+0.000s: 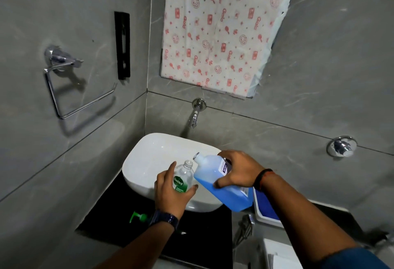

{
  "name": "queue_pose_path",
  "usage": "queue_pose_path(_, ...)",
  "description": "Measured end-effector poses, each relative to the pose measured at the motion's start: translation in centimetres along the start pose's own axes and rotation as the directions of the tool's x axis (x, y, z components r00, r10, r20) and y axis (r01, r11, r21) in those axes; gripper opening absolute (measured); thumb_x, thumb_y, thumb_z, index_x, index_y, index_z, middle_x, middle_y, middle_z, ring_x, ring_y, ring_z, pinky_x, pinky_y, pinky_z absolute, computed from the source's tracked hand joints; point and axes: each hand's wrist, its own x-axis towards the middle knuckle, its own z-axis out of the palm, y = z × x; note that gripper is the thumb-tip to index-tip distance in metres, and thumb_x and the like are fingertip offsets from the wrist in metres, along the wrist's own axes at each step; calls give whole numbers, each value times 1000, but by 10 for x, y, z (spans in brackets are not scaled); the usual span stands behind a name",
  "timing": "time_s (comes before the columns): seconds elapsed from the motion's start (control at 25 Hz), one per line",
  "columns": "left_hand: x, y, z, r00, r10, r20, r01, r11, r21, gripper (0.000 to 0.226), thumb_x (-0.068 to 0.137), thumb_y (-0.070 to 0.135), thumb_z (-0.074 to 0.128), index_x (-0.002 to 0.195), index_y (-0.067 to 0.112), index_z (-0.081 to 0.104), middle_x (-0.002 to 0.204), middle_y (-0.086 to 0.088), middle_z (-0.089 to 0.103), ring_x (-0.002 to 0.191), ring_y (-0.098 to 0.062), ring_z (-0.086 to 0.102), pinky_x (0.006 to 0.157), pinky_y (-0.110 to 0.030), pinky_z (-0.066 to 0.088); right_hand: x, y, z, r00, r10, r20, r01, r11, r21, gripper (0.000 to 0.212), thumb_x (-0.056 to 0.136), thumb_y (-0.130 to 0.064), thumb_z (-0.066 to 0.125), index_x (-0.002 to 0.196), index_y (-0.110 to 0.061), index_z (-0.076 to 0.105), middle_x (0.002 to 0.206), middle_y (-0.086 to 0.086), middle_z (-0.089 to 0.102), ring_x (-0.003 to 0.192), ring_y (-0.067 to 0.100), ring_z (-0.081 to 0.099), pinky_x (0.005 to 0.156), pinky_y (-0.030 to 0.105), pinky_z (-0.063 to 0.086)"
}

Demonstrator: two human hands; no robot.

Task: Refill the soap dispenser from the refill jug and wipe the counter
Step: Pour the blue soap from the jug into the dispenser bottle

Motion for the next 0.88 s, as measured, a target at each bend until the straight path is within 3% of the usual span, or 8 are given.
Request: queue_pose_path(0.88,-7,20,6,999,31,19,-30,999,-29,92,45,30,90,127,28,51,114,-5,53,106,-27,53,86,-43,52,-8,-12,-39,987,-2,161,42,968,-246,61,44,-65,72,92,-29,61,89,-9,65,78,12,60,69,34,55)
